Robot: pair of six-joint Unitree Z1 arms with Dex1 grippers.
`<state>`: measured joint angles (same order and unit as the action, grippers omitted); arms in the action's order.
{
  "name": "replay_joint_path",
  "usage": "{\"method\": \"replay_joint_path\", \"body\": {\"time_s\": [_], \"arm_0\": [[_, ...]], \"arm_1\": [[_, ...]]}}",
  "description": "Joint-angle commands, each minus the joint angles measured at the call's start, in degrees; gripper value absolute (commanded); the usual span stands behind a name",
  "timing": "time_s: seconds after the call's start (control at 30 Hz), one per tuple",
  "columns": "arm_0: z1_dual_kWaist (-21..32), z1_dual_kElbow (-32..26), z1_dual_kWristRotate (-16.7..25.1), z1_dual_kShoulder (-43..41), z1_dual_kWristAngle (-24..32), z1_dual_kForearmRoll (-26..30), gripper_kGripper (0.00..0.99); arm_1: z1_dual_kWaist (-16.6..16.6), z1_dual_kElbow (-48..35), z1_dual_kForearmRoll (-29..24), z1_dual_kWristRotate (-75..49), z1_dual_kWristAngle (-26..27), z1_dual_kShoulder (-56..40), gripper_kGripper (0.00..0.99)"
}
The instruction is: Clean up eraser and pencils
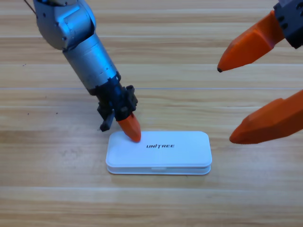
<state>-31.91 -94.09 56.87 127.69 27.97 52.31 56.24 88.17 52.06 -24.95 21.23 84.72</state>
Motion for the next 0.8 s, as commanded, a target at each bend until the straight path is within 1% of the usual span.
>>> {"method": "replay_joint_path", "body": {"time_s": [0.03, 0.23, 0.5, 0.57, 0.67, 0.8], "arm_0": [[-3.07, 4.18, -1.24, 0.8, -2.13, -2.47, 0.0], [-4.48, 7.78, -2.03, 0.36, -3.54, -5.72, 0.0], [-7.02, 14.55, -3.43, -1.57, -6.26, -11.53, 0.0], [-7.29, 15.52, -3.61, -1.48, -6.88, -12.49, 0.0], [-7.55, 15.69, -3.96, -2.45, -7.67, -12.49, 0.0], [-8.34, 16.22, -4.84, -9.48, -8.81, -10.47, 0.0]], "arm_1": [[1.06, -1.07, -0.73, 0.16, 0.22, 3.52, 0.99], [1.06, -1.07, -0.82, 0.16, 0.22, 3.87, 0.99], [1.06, -1.16, -0.73, 0.25, 0.13, 3.87, 0.99], [1.06, -1.16, -0.82, 0.25, 0.13, 3.87, 0.99], [1.06, -1.16, -0.82, 0.25, 0.04, 3.78, 0.99], [1.06, -1.16, -0.73, 0.25, 0.04, 3.78, 0.99]]}}
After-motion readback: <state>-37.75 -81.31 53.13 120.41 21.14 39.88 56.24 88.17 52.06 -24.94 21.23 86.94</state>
